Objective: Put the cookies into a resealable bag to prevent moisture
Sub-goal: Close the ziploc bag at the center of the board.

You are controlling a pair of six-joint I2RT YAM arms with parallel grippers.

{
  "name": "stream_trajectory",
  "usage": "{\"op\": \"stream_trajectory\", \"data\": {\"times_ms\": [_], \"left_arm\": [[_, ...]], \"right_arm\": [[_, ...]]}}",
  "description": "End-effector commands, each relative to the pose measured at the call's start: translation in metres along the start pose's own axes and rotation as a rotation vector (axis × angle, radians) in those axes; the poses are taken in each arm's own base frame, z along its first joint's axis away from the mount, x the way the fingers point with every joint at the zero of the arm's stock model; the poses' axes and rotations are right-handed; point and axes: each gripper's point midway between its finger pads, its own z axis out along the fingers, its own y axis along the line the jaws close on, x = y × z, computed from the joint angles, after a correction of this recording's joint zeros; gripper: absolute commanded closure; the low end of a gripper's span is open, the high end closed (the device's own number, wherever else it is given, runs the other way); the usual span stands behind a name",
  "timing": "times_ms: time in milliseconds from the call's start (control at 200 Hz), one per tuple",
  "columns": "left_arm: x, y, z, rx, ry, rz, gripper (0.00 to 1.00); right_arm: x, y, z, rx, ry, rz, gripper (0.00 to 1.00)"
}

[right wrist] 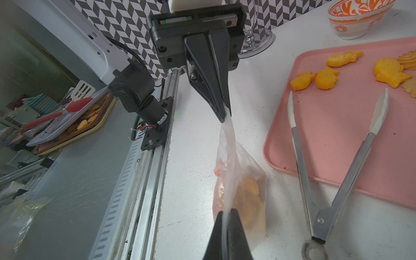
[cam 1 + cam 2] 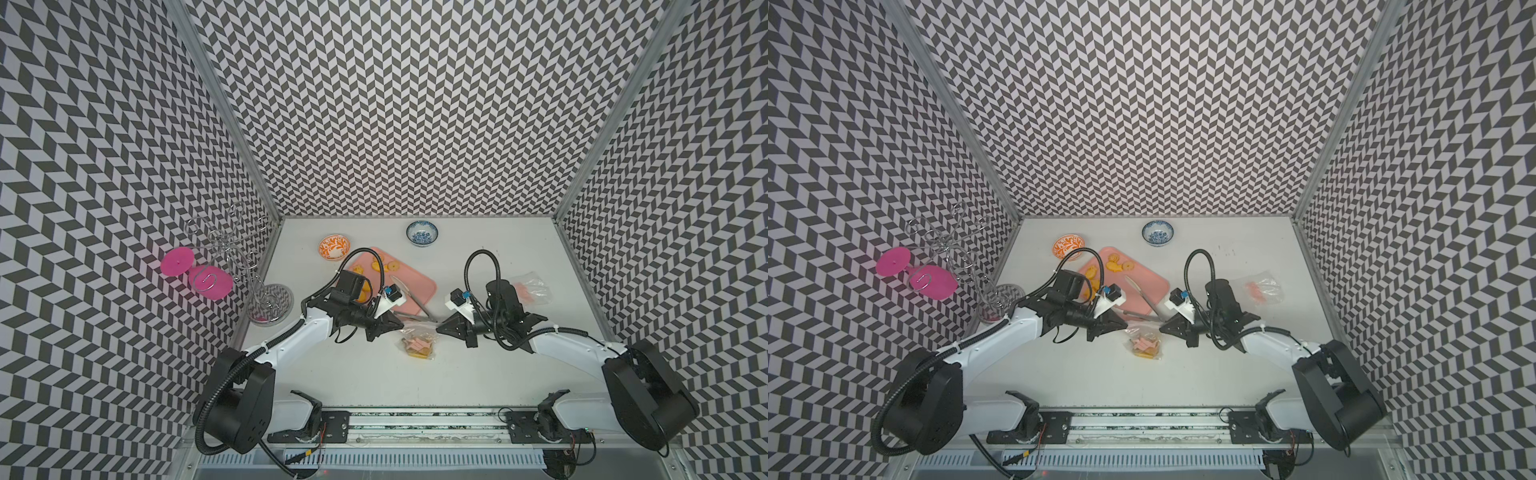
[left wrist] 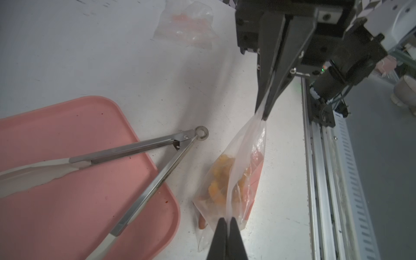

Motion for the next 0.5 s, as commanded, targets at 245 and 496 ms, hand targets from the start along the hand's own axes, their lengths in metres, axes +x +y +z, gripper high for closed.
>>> {"op": "stream_trajectory", "data": {"times_ms": [245, 496], "left_arm": [[-0.022, -0.009, -0.014, 0.015, -0.018, 0.022, 1.0], [-0.022, -0.023, -0.017, 0.05, 0.012, 0.014, 1.0]], "right_arm": [[-0.021, -0.007, -0.003, 0.11, 0.011, -0.142, 0.67], [-0.036, 0.0, 0.034, 0.119, 0.119, -0.318, 0.49]]}}
